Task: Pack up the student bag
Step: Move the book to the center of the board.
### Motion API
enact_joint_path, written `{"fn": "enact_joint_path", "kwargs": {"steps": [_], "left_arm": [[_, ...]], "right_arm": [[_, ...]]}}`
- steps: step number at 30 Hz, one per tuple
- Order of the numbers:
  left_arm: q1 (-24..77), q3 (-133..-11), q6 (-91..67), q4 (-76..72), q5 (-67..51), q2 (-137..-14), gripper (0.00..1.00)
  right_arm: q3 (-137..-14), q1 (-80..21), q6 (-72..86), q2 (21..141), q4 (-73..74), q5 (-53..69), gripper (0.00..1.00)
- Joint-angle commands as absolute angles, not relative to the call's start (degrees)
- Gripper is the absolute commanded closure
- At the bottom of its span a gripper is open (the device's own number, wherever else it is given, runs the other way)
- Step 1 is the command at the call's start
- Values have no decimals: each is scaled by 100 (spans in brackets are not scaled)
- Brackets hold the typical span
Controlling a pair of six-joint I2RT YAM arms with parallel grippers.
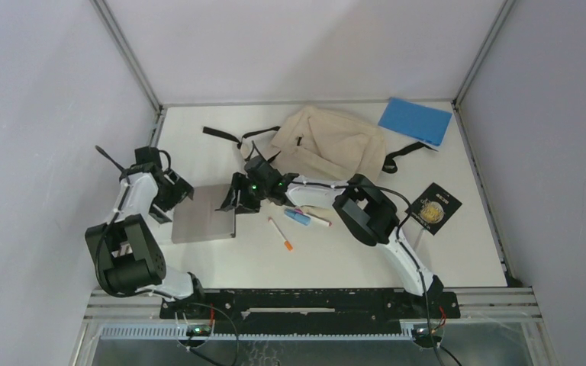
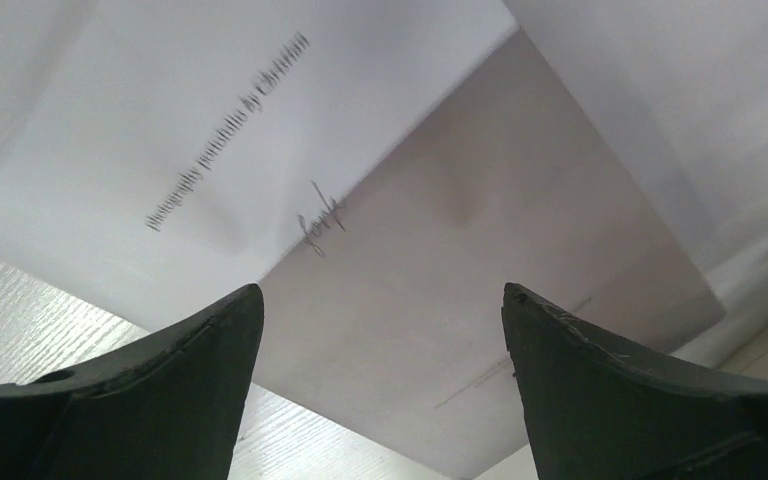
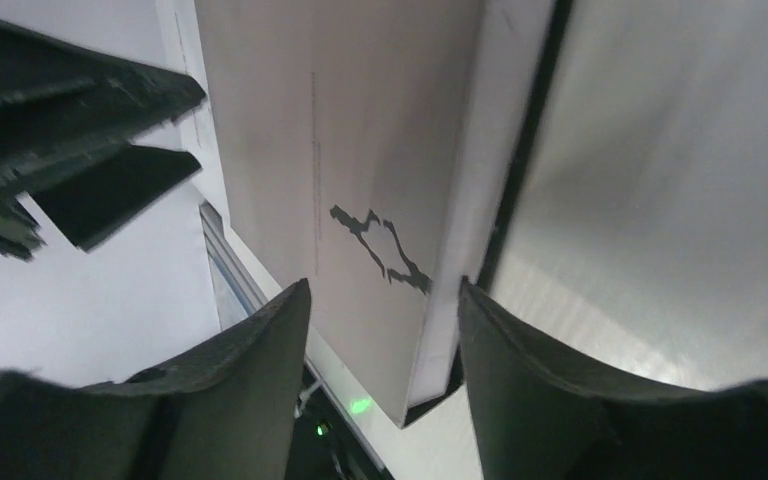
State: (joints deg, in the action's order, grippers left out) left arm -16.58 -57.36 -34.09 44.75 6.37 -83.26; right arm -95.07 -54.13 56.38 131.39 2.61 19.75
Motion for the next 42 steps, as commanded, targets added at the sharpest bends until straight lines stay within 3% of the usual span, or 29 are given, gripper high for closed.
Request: {"fn": "enact_joint_path", "kwargs": {"steps": [1,6,10,14,17,22,23,26,29,42], "left_arm": [[-1668,-5532,-3439,4181,258,-8409,7],[-1671,-5477,-3320,4121,79,-8561,8],[-1666,-5430,-3305,4033,-157,-8687,9],[-1669,-5415,-3265,3999,-296,-8725,10],[-1662,-5437,-3198,3999,-194,-8579,10],[-1656,-5439,-3131,3973,-332,-8594,10],[-1647,-5444,-3114,3960,-386,-8617,10],[-1549,-5499,-3041,3961,-405,-8643,10],[-1509,-5549,-3020,3973,-448,-8701,10],[-1406,-5580,-3003,3972,-546,-8846,11]], "right_arm": [[-10229,-5502,5809,13462,230,1995,40],[-10293,-5487,5815,13459,159,1965,60],[-10303,-5485,5885,13490,81,2012,65],[-10102,-5398,5915,13400,-90,2003,91],[-9941,-5298,5804,13252,-129,1837,100],[-9906,-5166,5476,13079,-27,1495,100],[-9954,-5130,5451,13085,-26,1454,93],[-10113,-5023,5436,13161,207,1343,60],[-10400,-4923,5464,13392,319,1341,48],[-12682,-4654,5506,14738,1355,1594,47]]}}
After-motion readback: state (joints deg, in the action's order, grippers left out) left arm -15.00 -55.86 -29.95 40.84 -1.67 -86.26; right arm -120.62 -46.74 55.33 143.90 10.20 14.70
